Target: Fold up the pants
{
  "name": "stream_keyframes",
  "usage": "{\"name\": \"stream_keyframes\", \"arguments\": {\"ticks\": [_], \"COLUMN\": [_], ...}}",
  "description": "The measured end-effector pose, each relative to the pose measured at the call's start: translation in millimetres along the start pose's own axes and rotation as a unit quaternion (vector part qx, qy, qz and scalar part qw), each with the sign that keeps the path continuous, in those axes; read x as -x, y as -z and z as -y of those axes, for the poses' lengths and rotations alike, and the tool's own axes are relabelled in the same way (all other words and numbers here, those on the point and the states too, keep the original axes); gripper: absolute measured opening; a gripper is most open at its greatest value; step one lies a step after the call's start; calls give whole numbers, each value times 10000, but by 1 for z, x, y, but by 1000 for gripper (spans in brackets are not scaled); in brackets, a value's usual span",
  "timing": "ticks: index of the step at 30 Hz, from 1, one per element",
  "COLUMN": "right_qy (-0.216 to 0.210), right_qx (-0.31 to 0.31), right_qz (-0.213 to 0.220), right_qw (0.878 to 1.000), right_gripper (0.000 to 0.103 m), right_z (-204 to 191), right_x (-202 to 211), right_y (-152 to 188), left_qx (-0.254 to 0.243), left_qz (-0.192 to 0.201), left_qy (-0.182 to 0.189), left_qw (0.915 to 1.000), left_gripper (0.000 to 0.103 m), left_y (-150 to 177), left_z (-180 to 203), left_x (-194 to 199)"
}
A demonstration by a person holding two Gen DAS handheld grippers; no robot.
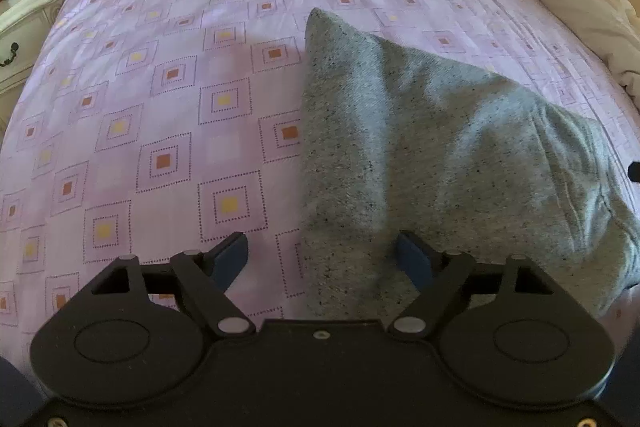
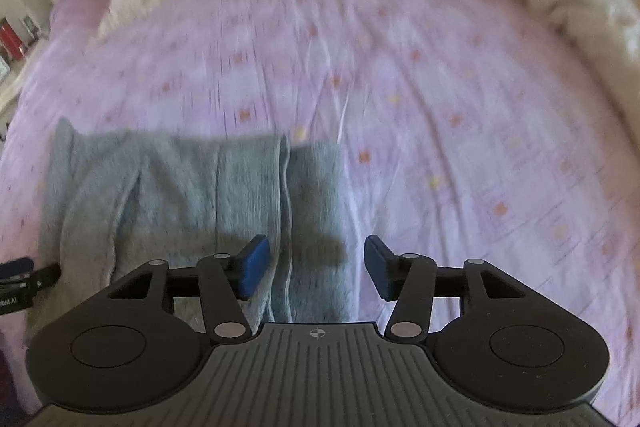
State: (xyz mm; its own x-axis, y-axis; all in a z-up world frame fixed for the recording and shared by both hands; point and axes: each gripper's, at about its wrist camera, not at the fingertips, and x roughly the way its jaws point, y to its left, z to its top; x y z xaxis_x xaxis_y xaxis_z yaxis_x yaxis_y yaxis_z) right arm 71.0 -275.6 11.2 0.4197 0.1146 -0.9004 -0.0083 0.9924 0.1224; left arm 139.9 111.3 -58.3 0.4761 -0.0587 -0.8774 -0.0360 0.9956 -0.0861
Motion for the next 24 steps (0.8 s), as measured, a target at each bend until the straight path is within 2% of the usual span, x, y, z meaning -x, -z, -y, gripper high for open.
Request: {"name": "stream_keyframes", "arguments": {"ticks": [2, 7, 14, 24], "right_qy": [0, -182, -405, -338], "right_qx": [-81, -437, -721, -707], "right_qz": [-187, -349, -299, -230], "right_qw": [9998, 9983, 9961, 9967], "right_gripper": [55, 60, 67, 69], "right_z": [2, 14, 32, 23], "right_x": [-11, -26, -31, -30], "right_y": [-1, -4, -4, -5], "left_qx": [-29, -43, 54, 1], "left_qz": [13, 32, 130, 171], "left_qy": [-30, -27, -17, -47], "left_qw": [10000, 10000, 9999, 9998], "left_gripper": [89, 94, 103, 103], "left_y": [-1, -2, -4, -5], "left_z": [0, -2, -5, -4], "left_x": [-3, -7, -16, -20]}}
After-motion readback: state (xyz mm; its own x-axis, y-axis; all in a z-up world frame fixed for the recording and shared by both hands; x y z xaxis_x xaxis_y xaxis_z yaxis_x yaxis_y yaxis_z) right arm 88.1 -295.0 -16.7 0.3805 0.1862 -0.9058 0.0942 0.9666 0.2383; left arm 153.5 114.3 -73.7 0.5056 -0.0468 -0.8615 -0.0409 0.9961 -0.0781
